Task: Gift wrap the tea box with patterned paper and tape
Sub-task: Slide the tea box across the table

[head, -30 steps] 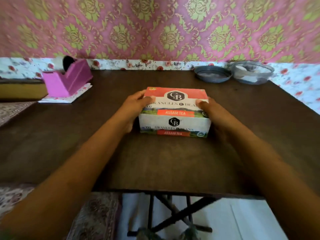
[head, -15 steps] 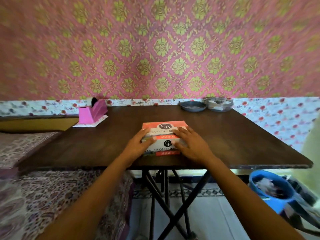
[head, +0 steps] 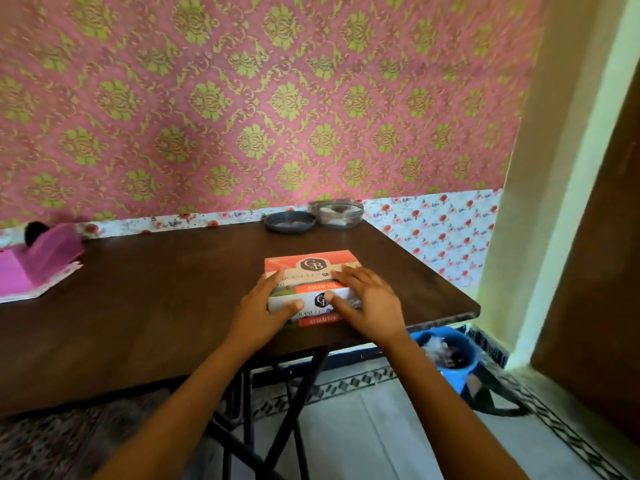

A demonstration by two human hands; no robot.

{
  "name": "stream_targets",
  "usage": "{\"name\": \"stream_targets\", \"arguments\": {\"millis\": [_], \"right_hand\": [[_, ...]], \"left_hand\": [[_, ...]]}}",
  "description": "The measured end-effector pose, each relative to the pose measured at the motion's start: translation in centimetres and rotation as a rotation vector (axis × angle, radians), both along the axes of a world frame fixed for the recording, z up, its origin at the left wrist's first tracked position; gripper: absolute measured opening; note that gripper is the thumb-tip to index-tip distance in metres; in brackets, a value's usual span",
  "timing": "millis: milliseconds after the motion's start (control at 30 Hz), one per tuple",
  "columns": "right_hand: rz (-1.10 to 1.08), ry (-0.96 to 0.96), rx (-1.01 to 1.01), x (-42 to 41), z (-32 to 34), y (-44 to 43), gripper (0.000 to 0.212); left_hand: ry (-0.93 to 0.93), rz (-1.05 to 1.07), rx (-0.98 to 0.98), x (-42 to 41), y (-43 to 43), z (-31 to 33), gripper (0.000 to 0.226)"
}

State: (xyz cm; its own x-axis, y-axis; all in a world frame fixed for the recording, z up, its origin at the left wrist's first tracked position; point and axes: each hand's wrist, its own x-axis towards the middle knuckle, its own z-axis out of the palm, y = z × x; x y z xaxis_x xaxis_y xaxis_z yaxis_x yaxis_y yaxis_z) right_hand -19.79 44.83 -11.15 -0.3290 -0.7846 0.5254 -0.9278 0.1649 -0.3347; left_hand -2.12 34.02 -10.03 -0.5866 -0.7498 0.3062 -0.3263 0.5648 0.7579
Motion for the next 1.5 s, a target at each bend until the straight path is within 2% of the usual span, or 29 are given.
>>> {"name": "stream_targets", "arguments": {"millis": [333,567,867,933,1033,1167,1267,1500], "right_hand": [[-0.126,-0.143,-0.066,-10.0,-0.5,5.2,0.071],[-0.110,-0.196,-0.067,-12.6,-0.3,6.9,0.060],[-0.160,0.014,0.075,-12.5,1.0,7.5,0.079],[-0.180,-0.009,0.104,-11.7,1.0,7.6,0.072],[-0.132,-0.054,0.030,-9.4,1.5,6.8,0.064],[-0.033,-0.057,-0.014,-3.5,2.9,2.8,0.053],[0.103,-0.054,-0.020,1.6,3.8,-1.7,0.051],[0.375,-0.150,0.118,14.7,5.0,-12.3,0.055]], "left_hand": [[-0.083,-0.096,-0.130,-11.0,4.0,-0.6,0.084],[-0.076,-0.095,-0.170,-14.5,4.8,-1.5,0.070],[-0.117,-0.152,-0.157,-14.6,5.1,-0.9,0.071],[-0.095,-0.183,-0.126,-13.7,4.9,-0.5,0.067],[-0.070,-0.152,-0.116,-11.4,3.7,0.1,0.064],[-0.059,0.011,-0.078,-5.0,0.0,1.4,0.060],[-0.084,0.157,-0.092,1.6,-3.3,2.5,0.057],[-0.125,0.504,-0.102,18.7,-9.1,3.5,0.050]]}}
